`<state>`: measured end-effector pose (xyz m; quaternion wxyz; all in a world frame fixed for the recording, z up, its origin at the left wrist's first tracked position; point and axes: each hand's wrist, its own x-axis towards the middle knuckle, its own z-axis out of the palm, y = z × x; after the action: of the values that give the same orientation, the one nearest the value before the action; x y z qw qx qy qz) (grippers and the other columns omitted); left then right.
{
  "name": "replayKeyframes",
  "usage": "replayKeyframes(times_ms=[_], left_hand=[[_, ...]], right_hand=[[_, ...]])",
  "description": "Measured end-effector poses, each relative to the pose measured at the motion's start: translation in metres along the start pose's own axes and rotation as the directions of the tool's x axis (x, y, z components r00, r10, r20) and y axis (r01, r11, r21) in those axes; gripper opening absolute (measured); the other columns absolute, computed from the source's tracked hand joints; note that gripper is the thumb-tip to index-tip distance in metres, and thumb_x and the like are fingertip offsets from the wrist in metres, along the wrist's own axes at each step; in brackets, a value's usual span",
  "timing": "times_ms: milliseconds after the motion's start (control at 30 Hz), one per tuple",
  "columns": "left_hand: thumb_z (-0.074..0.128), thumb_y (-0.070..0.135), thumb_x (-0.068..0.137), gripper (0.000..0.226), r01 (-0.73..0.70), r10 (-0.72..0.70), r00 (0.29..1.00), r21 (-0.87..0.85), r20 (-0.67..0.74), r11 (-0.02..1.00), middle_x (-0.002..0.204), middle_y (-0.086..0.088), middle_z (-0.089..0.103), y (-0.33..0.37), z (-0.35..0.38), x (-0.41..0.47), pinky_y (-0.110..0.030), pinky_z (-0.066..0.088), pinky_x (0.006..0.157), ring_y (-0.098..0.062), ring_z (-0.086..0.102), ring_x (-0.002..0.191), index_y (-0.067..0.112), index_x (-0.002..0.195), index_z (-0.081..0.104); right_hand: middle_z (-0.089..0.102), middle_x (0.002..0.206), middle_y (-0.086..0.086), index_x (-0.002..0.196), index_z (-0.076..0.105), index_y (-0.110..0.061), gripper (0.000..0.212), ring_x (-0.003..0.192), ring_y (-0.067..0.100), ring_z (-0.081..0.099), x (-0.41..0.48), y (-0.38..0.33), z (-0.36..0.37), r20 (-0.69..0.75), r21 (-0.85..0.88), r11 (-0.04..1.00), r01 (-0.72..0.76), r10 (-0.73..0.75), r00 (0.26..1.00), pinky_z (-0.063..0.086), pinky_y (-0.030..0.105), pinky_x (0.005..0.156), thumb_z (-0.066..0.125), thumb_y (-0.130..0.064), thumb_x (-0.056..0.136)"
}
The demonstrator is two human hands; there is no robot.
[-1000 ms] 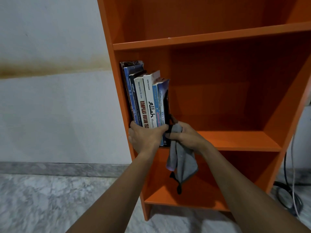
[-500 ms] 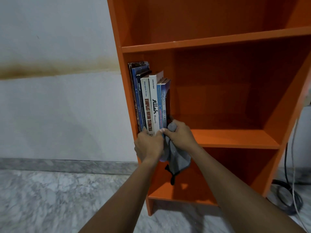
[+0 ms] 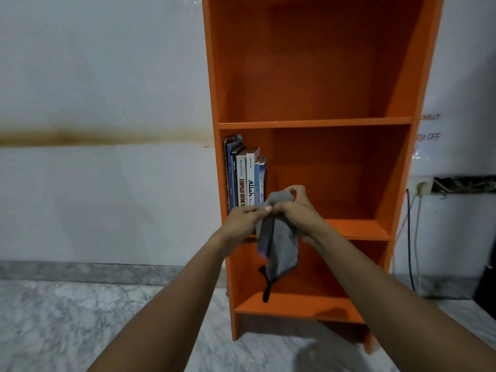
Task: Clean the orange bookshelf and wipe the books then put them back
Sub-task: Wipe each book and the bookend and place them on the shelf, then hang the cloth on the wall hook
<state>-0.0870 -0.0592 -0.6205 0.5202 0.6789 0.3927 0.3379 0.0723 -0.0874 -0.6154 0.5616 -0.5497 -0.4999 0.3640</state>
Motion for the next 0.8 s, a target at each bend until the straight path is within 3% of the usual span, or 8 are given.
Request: replayKeyframes(times_ms=[133, 267, 400, 467, 567, 667, 733, 800], left_hand=[[0.064, 0.025, 0.098, 0.017, -0.151, 0.152, 0.972, 0.020, -0.180, 0.988, 0.094, -0.006, 0.068, 0.028, -0.015, -0.027, -0.018, 0.052, 0.058, -0.016, 0.067, 0.084, 0.010, 0.099, 0.072], [0.059, 0.022, 0.102, 0.017, -0.172, 0.166, 0.922, 0.014, -0.350, 0.985, 0.107, -0.012, 0.065, 0.049, -0.036, -0.044, -0.026, 0.059, 0.057, -0.028, 0.065, 0.096, 0.007, 0.104, 0.067], [0.056, 0.011, 0.100, 0.004, -0.141, 0.153, 0.891, 0.059, -0.428, 0.988, 0.103, -0.012, 0.063, 0.056, -0.055, -0.056, -0.037, 0.061, 0.061, -0.031, 0.064, 0.097, 0.009, 0.104, 0.058], [0.057, 0.007, 0.098, 0.004, -0.098, 0.142, 0.855, 0.113, -0.499, 0.989, 0.096, -0.009, 0.061, 0.055, -0.062, -0.056, -0.033, 0.056, 0.053, -0.029, 0.063, 0.091, 0.011, 0.099, 0.056], [0.070, 0.013, 0.090, 0.017, 0.071, 0.196, 0.776, 0.392, -0.600, 0.917, 0.100, -0.003, 0.063, 0.043, -0.069, -0.050, -0.037, 0.058, 0.071, -0.022, 0.061, 0.089, 0.017, 0.101, 0.057], [0.079, 0.013, 0.082, 0.038, 0.003, 0.266, 0.814, 0.461, -0.517, 0.888, 0.114, -0.003, 0.061, 0.026, -0.075, -0.042, -0.033, 0.055, 0.076, -0.022, 0.061, 0.098, 0.018, 0.112, 0.058], [0.081, 0.021, 0.079, 0.039, -0.158, 0.217, 0.934, 0.214, -0.285, 0.964, 0.112, -0.005, 0.065, 0.010, -0.079, -0.040, -0.030, 0.052, 0.076, -0.023, 0.064, 0.100, 0.018, 0.111, 0.059], [0.084, 0.032, 0.073, 0.047, -0.152, 0.155, 0.986, 0.049, -0.056, 0.987, 0.108, -0.004, 0.070, -0.014, -0.079, -0.040, -0.033, 0.056, 0.081, -0.021, 0.068, 0.098, 0.019, 0.112, 0.061]], right_hand=[[0.069, 0.115, 0.012, 0.114, 0.059, -0.015, 0.048, 0.103, 0.028, 0.070, -0.020, -0.030, -0.008, -0.027, 0.001, 1.000, -0.032, 0.032, 0.999, 0.060, 0.045, 0.089, 0.088, -0.026, 0.077], [0.073, 0.116, 0.013, 0.125, 0.062, -0.009, 0.052, 0.108, 0.033, 0.070, -0.041, -0.053, -0.019, 0.239, -0.012, 0.993, -0.114, 0.114, 0.964, 0.054, 0.051, 0.100, 0.085, -0.024, 0.081], [0.065, 0.098, 0.015, 0.127, 0.059, 0.004, 0.077, 0.086, 0.029, 0.060, -0.051, -0.057, -0.014, 0.355, -0.171, 0.976, -0.135, 0.189, 0.916, 0.051, 0.041, 0.078, 0.091, -0.033, 0.068], [0.067, 0.084, 0.009, 0.113, 0.065, -0.002, 0.071, 0.071, 0.022, 0.060, -0.051, -0.057, -0.007, 0.308, -0.230, 0.967, -0.112, 0.182, 0.934, 0.048, 0.034, 0.067, 0.092, -0.046, 0.063], [0.072, 0.087, 0.009, 0.112, 0.069, -0.007, 0.056, 0.075, 0.023, 0.069, -0.040, -0.053, 0.006, 0.229, -0.155, 0.976, -0.152, 0.185, 0.956, 0.059, 0.037, 0.071, 0.084, -0.048, 0.077], [0.069, 0.080, 0.010, 0.095, 0.065, -0.006, 0.034, 0.068, 0.020, 0.067, -0.019, -0.045, 0.030, 0.246, 0.000, 0.965, -0.263, 0.255, 0.935, 0.061, 0.033, 0.068, 0.075, -0.038, 0.090], [0.063, 0.067, 0.008, 0.081, 0.060, -0.008, 0.030, 0.056, 0.017, 0.060, 0.000, -0.035, 0.050, 0.248, 0.074, 0.939, -0.336, 0.309, 0.918, 0.055, 0.025, 0.054, 0.065, -0.032, 0.098], [0.056, 0.060, 0.006, 0.075, 0.057, -0.010, 0.035, 0.051, 0.014, 0.053, 0.014, -0.020, 0.071, 0.276, 0.098, 0.899, -0.427, 0.387, 0.879, 0.049, 0.023, 0.049, 0.055, -0.029, 0.104]])
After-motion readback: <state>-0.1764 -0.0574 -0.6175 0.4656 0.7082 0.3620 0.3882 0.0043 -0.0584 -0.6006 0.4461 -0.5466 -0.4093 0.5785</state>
